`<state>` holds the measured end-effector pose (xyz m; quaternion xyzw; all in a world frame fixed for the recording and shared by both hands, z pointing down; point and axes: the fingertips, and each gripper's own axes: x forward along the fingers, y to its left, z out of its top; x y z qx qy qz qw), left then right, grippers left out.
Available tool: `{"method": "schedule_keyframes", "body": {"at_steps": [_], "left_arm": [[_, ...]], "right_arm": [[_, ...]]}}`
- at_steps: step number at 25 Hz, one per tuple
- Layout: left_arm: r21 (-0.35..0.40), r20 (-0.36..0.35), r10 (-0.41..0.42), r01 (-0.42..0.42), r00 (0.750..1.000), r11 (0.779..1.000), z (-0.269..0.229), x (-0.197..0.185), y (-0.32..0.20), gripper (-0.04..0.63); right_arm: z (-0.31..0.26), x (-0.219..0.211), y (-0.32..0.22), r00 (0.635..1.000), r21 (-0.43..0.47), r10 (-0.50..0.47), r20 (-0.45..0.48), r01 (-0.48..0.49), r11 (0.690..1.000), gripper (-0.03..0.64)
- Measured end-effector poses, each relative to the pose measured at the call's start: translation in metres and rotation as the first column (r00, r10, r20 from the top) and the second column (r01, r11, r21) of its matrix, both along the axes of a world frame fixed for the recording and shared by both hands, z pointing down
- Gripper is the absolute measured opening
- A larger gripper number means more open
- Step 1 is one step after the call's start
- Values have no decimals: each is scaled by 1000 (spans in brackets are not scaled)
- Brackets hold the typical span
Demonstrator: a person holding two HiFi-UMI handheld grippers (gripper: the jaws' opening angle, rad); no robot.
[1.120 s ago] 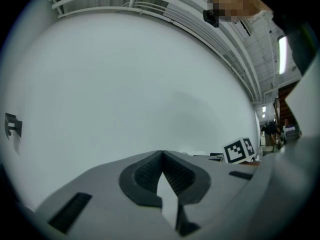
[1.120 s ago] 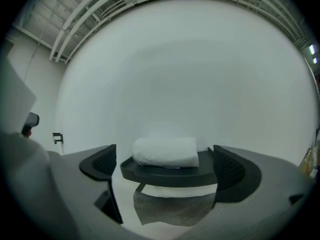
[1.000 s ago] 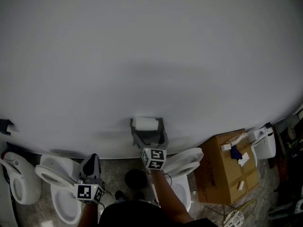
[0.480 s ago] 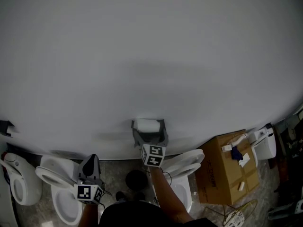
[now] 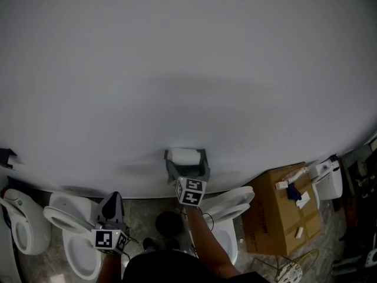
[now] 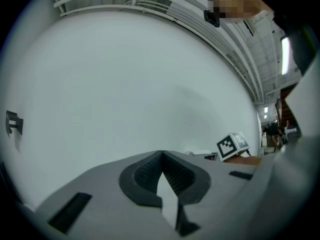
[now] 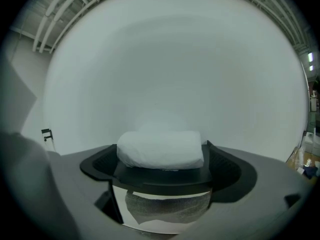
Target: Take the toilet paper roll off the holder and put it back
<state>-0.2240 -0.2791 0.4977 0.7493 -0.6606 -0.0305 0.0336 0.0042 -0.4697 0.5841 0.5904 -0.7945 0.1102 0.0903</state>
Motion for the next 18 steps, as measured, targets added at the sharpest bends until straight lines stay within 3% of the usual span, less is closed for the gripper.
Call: {"method": "schedule_keyframes", "body": {"at_steps": [13, 18], "left_arm": [[-30, -20, 5, -6, 1000, 1000, 2, 5, -3, 3], [14, -6, 15, -15, 1000, 1000, 3, 3, -2, 3]], "right_arm": [[0, 7, 2, 1000, -8, 1, -12, -1, 1000, 472], [-2, 8, 4, 1000, 7, -9, 0, 9, 1000, 466]]}}
